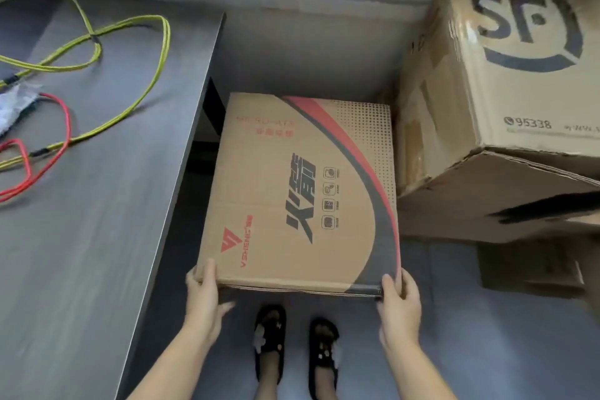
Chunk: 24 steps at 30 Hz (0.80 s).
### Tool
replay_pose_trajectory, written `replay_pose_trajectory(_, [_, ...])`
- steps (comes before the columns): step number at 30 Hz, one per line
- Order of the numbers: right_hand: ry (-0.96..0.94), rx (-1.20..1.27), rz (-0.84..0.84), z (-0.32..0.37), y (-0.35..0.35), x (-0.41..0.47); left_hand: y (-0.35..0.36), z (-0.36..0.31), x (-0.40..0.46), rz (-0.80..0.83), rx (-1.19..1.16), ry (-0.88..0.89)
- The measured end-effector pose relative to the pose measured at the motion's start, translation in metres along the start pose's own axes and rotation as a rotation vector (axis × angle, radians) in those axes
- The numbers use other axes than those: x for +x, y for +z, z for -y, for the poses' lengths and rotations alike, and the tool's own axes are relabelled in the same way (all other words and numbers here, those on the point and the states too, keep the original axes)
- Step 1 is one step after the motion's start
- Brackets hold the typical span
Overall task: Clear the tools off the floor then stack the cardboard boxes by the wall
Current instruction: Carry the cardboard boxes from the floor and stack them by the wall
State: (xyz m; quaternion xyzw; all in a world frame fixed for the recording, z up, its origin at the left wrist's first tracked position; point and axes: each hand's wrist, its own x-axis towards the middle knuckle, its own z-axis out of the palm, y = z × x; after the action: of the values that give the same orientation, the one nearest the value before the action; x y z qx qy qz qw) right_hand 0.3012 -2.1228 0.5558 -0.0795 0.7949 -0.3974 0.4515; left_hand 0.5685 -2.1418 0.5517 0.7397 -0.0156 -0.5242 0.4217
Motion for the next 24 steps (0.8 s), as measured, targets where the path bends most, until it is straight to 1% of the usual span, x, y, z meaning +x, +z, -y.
replay_pose_trajectory(2, [0.053,0.110,-0.064,0.012,0.017,0.018,0.015,-0.012,0.012,0.055,-0.112,-0.070])
replay_pose_trajectory(4, [0.144,0.261,-0.077,0.029,0.028,0.036,0.032,-0.028,0.023,0.093,-0.198,-0.112])
replay_pose_trajectory(7, [0.255,0.463,-0.044,0.057,0.043,0.059,0.059,-0.057,0.039,0.144,-0.269,-0.118])
replay_pose_trajectory(9, [0.281,0.550,0.001,0.073,0.052,0.070,0.073,-0.072,0.053,0.161,-0.286,-0.129])
replay_pose_trajectory(12, [0.264,0.489,0.041,0.083,0.059,0.075,0.081,-0.078,0.062,0.162,-0.278,-0.142])
replay_pose_trajectory(15, [0.253,0.469,0.059,0.074,0.054,0.068,0.078,-0.075,0.057,0.176,-0.271,-0.139])
replay_pose_trajectory(18, [0.211,0.426,0.079,0.073,0.047,0.057,0.075,-0.079,0.054,0.165,-0.223,-0.175])
replay_pose_trajectory(19, [0.186,0.382,0.094,0.076,0.042,0.051,0.074,-0.081,0.050,0.152,-0.198,-0.187])
replay_pose_trajectory(21, [0.106,0.205,0.155,0.085,0.028,0.031,0.069,-0.087,0.030,0.134,-0.125,-0.184])
replay_pose_trajectory(22, [0.037,0.103,0.197,0.092,0.019,0.019,0.066,-0.092,0.015,0.152,-0.063,-0.152])
replay_pose_trajectory(24, [-0.137,-0.099,0.276,0.107,-0.003,-0.009,0.058,-0.105,-0.021,0.252,0.090,-0.040])
